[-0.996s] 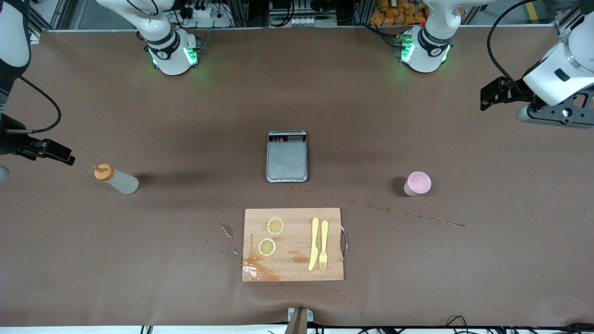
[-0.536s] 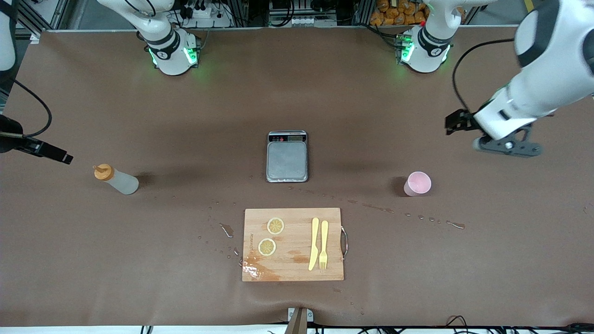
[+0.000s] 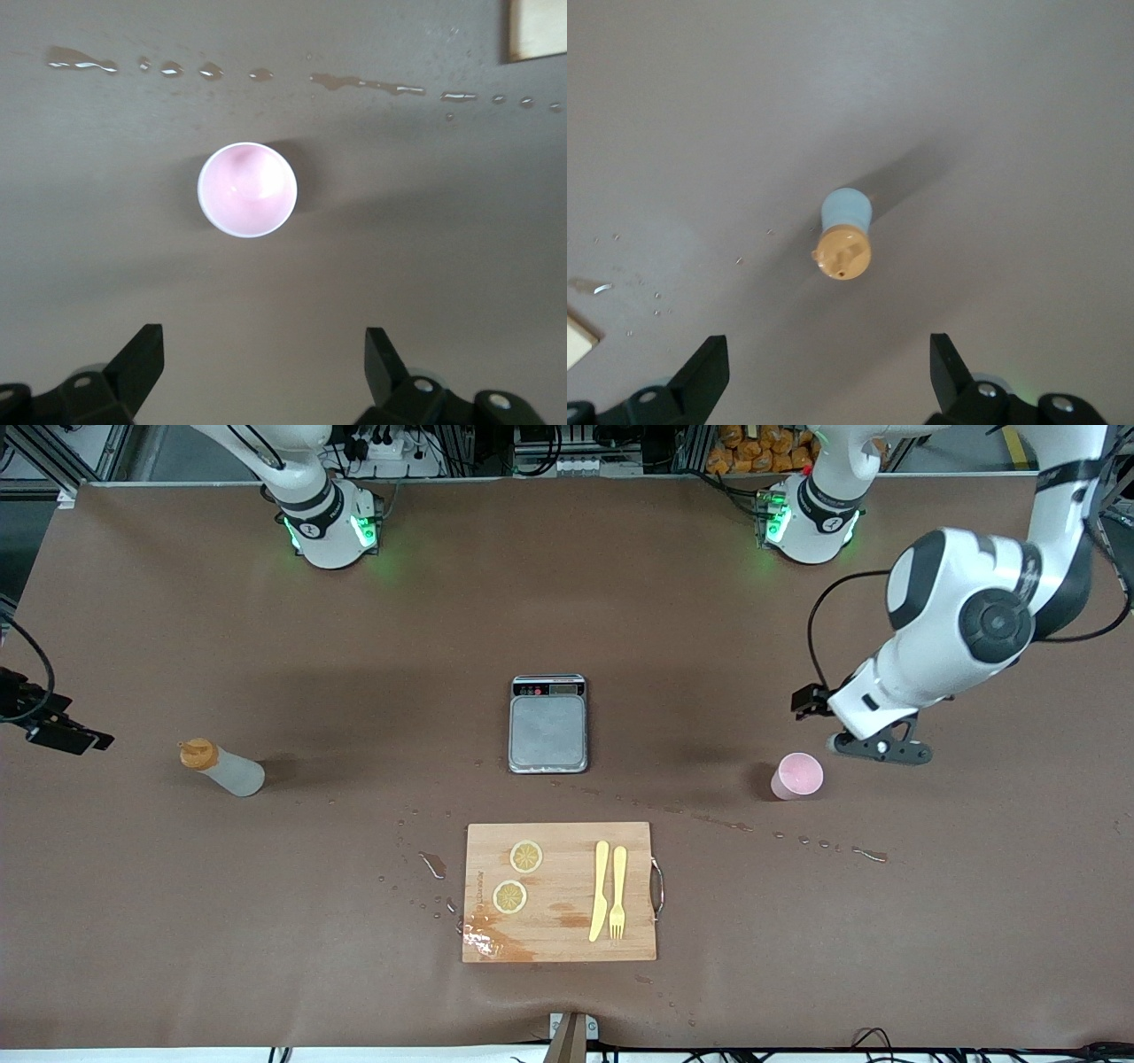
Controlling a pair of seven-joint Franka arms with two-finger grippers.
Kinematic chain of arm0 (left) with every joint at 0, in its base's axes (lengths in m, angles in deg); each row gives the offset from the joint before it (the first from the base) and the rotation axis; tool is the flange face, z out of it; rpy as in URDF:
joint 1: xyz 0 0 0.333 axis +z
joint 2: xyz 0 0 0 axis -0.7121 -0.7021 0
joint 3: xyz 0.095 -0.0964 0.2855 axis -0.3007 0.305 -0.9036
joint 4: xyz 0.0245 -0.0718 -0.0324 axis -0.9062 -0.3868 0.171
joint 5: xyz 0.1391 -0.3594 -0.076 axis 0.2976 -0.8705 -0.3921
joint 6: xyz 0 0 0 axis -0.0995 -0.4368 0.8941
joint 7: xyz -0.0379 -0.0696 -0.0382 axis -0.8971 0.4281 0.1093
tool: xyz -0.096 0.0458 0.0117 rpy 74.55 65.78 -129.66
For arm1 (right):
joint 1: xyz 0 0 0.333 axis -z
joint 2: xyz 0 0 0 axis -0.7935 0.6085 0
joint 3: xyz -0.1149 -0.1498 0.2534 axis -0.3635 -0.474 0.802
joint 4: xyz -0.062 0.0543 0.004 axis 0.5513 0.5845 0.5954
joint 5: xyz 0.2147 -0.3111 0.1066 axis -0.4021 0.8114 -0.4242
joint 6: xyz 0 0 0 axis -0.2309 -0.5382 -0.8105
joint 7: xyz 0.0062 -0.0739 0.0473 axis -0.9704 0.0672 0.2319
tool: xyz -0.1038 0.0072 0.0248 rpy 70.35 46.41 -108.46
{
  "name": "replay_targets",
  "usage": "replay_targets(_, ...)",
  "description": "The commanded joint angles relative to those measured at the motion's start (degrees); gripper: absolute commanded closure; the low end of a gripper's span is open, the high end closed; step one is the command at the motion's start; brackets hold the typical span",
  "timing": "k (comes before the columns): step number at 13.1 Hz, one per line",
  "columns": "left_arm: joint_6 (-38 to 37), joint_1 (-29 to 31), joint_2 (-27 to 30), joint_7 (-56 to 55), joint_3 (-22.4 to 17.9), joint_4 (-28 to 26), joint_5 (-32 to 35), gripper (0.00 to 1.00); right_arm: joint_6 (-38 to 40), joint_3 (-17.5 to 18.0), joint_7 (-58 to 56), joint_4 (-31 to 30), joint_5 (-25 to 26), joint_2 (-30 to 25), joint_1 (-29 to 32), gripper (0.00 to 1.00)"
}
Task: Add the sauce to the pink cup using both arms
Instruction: 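Grip the cup with the left gripper while the right gripper grips the bottle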
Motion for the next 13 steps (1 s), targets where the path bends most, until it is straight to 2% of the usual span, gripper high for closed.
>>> replay_targets(1,3.94,-0.89,-2.78,-0.42,-0.04,-0.74,-0.13,0.00,0.57,0.84,2.84,0.69,-4.54,1.62,4.67,0.00)
replay_targets(5,9.12,-0.63,-6.22,-0.33,-0.12,-0.74,-0.04,0.00,0.04,0.84,5.92,1.48,-11.57,7.58,10.74,0.00)
replay_targets(7,10.46,-0.28,-8.07,-0.24,-0.12,-0.65,2.92,0.00,0.04,0.84,6.62,4.89,-13.08,13.02,12.94,0.00)
replay_targets(8,10.81,0.15,-8.77,-0.24,-0.12,-0.48,5.82,0.00,-0.05,0.84,7.58,6.13,-15.09,15.92,13.91,0.00)
replay_targets(10,13.43,1.21,-10.44,0.11,-0.21,-0.48,6.81,0.00,0.04,0.84,8.73,7.02,-20.53,20.85,16.72,0.00)
replay_targets(13,17.30,3.23,-12.64,0.90,-0.21,-0.39,10.05,0.00,0.04,0.84,10.66,6.93,-28.01,26.39,17.26,0.00)
